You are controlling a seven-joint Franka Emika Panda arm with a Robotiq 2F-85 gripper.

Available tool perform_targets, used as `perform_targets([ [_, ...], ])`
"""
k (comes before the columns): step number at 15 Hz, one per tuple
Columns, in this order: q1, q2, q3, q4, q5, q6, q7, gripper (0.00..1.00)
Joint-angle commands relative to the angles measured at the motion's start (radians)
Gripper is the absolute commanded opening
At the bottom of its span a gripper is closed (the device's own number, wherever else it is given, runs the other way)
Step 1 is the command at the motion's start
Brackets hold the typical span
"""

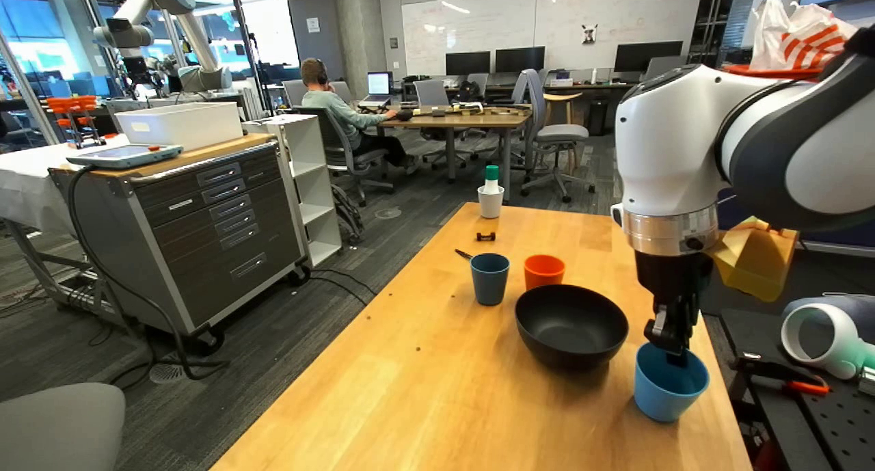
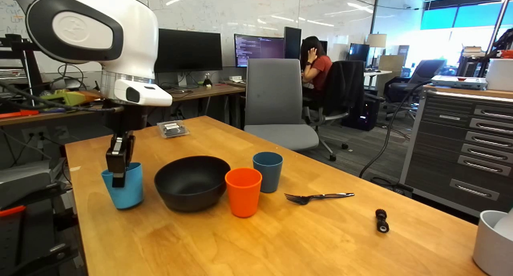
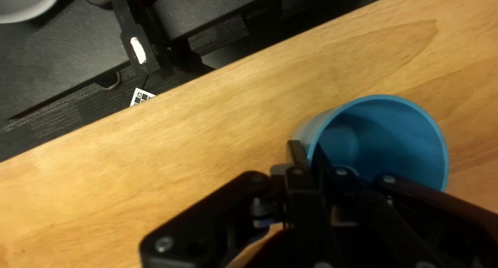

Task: Stack the three cups and put the in the bowl, then pick the fork and put it in the cups

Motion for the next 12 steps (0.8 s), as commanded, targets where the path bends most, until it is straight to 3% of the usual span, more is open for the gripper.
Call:
perform_targets([
  [1, 0.016, 0.005, -0.003, 0.001, -0.012, 0.012, 0.034, 0.02],
  [5, 0.023, -0.023, 0.003, 0.001, 0.068, -0.036, 0.002, 0.02],
  [12, 0.060, -0.154, 0.013, 0.007, 0.401, -0.254, -0.055, 0.02],
])
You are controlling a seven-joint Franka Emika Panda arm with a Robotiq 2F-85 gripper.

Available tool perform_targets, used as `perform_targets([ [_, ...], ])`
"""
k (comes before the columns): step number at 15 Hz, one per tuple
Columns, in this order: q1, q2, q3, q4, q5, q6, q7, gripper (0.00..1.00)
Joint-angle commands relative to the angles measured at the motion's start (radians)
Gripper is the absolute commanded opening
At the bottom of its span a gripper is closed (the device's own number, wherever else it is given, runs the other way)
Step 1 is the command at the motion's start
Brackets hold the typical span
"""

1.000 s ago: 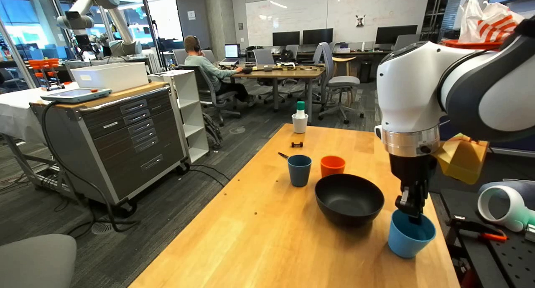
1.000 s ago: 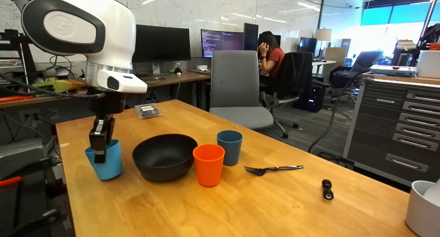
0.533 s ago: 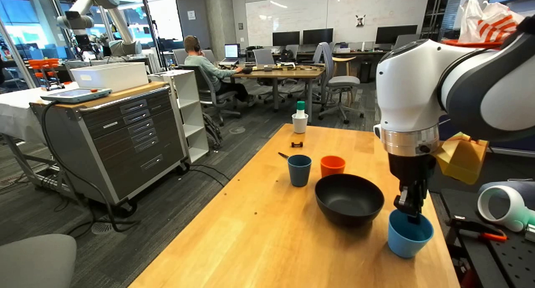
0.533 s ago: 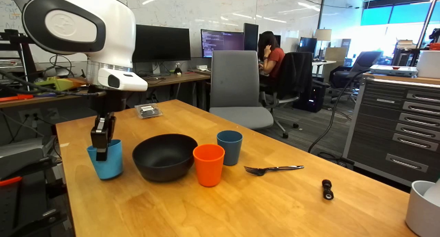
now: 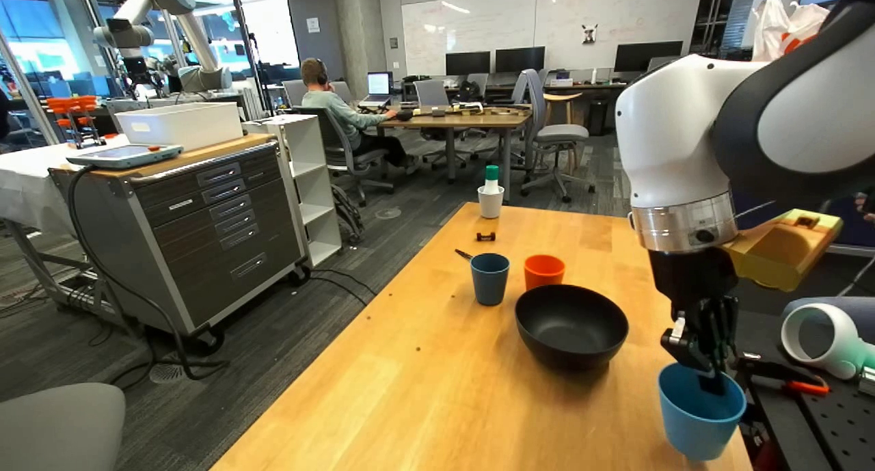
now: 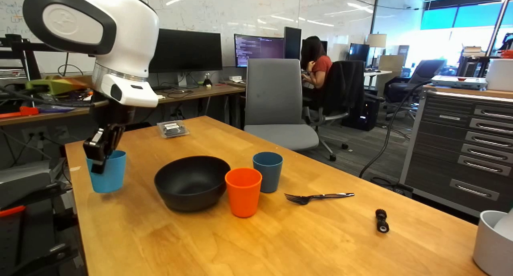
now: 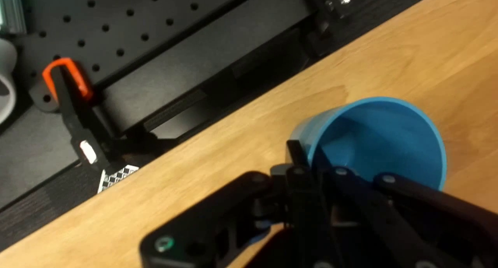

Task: Stack the three cups and put the in the bowl, then pick the fork and put it in the cups

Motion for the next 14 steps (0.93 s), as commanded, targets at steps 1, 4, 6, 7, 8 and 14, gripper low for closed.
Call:
perform_targets([
  [1, 0.017, -0.119, -0.003, 0.003, 0.131, -0.093, -0.009, 0.02],
  [4, 0.014, -0.192, -0.007, 0.007, 0.186, -0.077, 0.007, 0.02],
  [6, 0.008, -0.223, -0.007, 0.024, 0.194, -0.066, 0.023, 0.02],
  [7, 0.002, -0.233, -0.005, 0.038, 0.184, -0.066, 0.038, 0.02],
  [8, -0.004, -0.237, -0.004, 0.059, 0.174, -0.061, 0.054, 0.02],
  [14, -0.058, -0.258, -0.014, 0.197, 0.144, -0.069, 0.152, 0.02],
])
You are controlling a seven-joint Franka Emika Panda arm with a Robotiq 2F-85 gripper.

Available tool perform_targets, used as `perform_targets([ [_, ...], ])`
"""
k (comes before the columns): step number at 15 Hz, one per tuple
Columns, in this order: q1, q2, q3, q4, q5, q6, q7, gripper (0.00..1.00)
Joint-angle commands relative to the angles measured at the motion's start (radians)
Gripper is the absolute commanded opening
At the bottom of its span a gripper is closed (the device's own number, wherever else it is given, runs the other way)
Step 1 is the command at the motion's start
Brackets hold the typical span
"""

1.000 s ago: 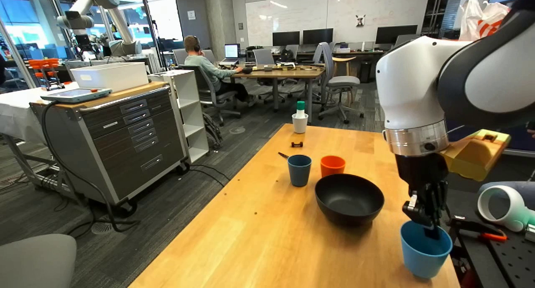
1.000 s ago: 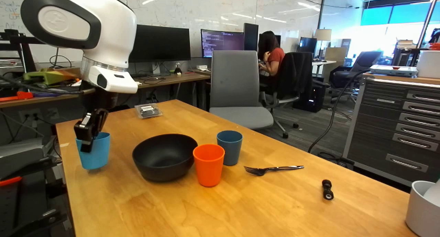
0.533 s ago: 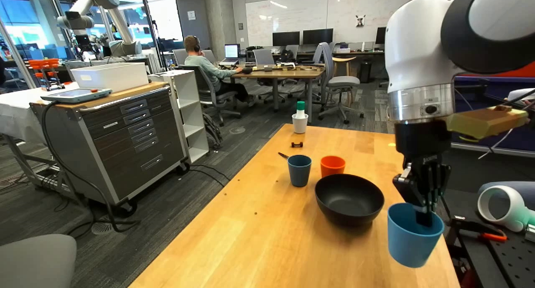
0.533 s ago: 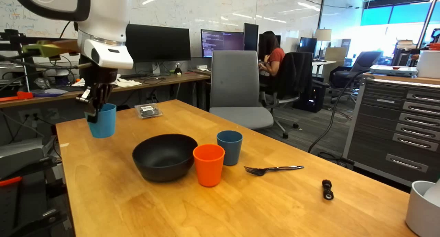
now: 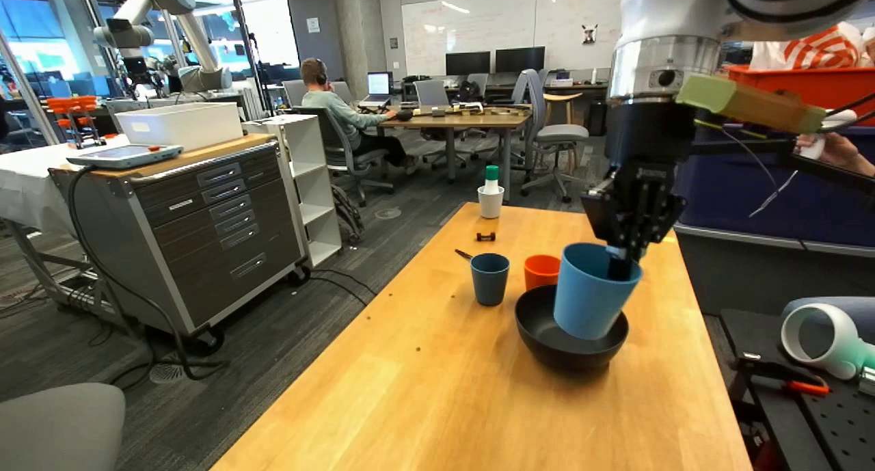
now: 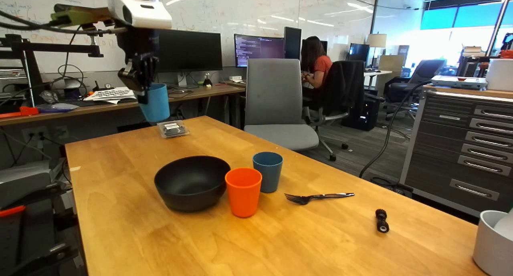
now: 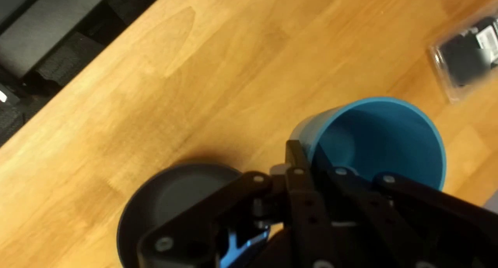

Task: Stack the three cups and put the in the bowl, then pick the fork and put it in the cups

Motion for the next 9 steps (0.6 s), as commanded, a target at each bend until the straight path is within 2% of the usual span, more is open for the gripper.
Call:
perform_targets([
  [1, -0.049, -0.012, -0.012, 0.097, -0.034, -0.024, 0.074, 0.02],
  [4, -0.108, 0.005, -0.027, 0.164, -0.097, -0.020, 0.132, 0.02],
  [9, -0.202, 0.065, -0.093, 0.248, -0.177, -0.016, 0.189, 0.02],
])
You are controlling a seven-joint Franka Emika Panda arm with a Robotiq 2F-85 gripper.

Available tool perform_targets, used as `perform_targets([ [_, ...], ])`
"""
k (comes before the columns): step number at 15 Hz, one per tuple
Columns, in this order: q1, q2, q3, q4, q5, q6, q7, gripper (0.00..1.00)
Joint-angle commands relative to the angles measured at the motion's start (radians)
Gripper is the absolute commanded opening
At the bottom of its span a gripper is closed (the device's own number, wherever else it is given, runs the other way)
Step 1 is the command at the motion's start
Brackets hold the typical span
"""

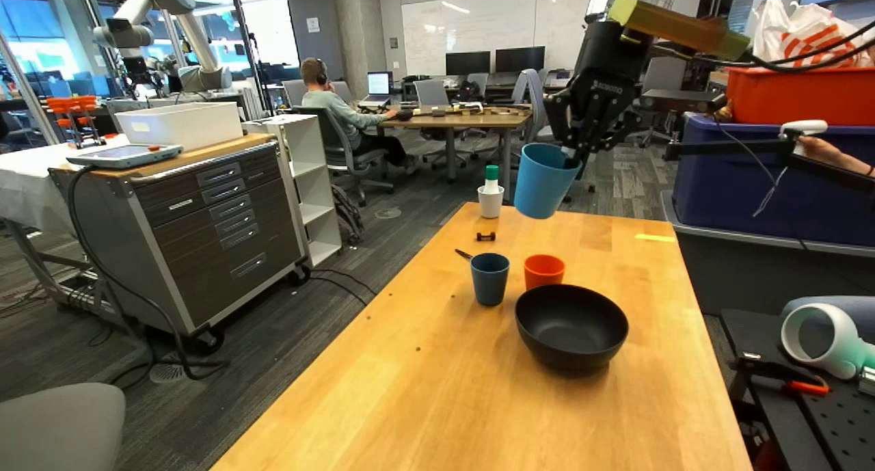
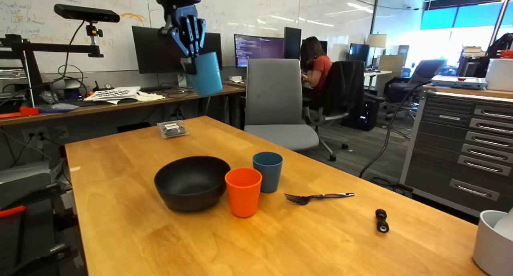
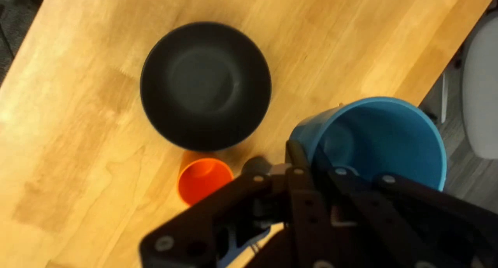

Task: Stack the three cups and put the in the bowl, then pick the fork and put it in the cups

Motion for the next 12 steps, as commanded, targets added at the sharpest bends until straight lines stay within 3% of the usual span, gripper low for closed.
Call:
perform_targets([
  [1, -0.060, 0.071, -0.047, 0.082, -0.058, -0.011, 0.055, 0.02],
  [7, -0.082, 0.201, -0.130, 0.134, -0.026, 0.003, 0.024, 0.02],
  [12, -0.070, 0.285, -0.146, 0.152, -0.008, 0.015, 0.018, 0.02],
])
